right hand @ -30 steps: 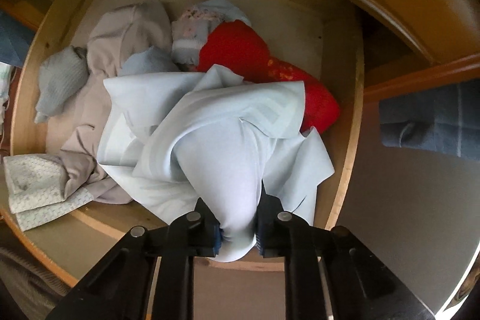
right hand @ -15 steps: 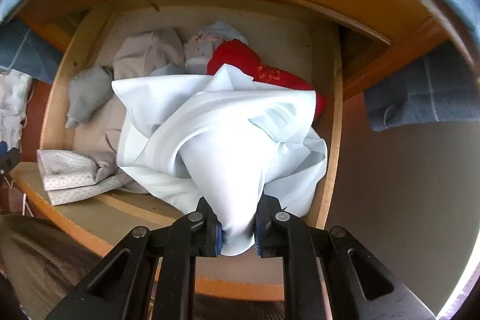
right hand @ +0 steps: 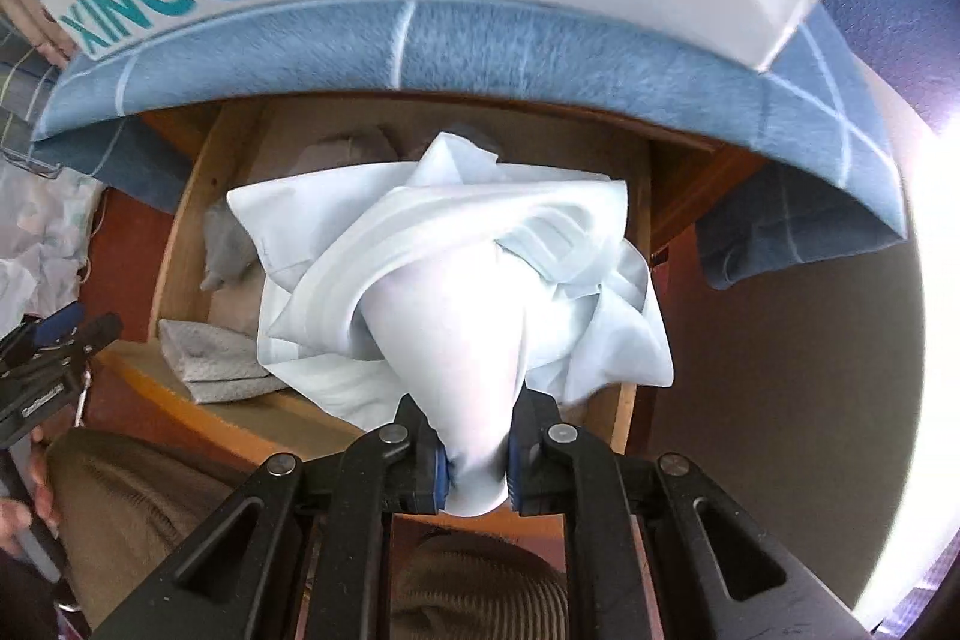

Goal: Take underwear out of drawer
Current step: 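Lift the pale white garment out of the drawer toward the white box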

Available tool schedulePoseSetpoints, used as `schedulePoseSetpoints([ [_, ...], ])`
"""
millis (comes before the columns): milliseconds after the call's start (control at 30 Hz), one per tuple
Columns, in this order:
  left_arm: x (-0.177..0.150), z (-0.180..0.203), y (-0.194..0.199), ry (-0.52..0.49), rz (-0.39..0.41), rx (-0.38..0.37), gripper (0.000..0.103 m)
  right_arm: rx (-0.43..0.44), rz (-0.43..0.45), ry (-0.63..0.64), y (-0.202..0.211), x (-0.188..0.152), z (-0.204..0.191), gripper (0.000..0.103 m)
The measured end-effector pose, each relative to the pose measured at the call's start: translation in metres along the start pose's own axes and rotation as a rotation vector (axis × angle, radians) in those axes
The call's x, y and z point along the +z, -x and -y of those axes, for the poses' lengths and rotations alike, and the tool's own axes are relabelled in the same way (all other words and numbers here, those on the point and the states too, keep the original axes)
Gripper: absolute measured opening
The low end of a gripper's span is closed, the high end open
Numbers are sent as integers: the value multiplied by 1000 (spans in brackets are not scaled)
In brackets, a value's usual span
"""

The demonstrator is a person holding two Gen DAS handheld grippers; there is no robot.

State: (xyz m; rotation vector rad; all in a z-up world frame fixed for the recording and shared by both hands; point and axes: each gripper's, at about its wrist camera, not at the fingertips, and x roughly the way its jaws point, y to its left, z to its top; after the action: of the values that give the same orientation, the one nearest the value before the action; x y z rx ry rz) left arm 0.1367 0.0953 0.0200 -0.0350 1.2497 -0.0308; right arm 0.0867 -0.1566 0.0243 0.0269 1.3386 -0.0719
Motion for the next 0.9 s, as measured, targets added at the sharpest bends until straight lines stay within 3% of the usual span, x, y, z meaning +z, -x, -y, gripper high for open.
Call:
schedulePoseSetpoints([
  [567,0,1,3,0,18,0,68,51,91,45,93,-2,5,12],
  [900,-1,4,6,-13,33,1,68,45,204,106,167,1,-6,12],
])
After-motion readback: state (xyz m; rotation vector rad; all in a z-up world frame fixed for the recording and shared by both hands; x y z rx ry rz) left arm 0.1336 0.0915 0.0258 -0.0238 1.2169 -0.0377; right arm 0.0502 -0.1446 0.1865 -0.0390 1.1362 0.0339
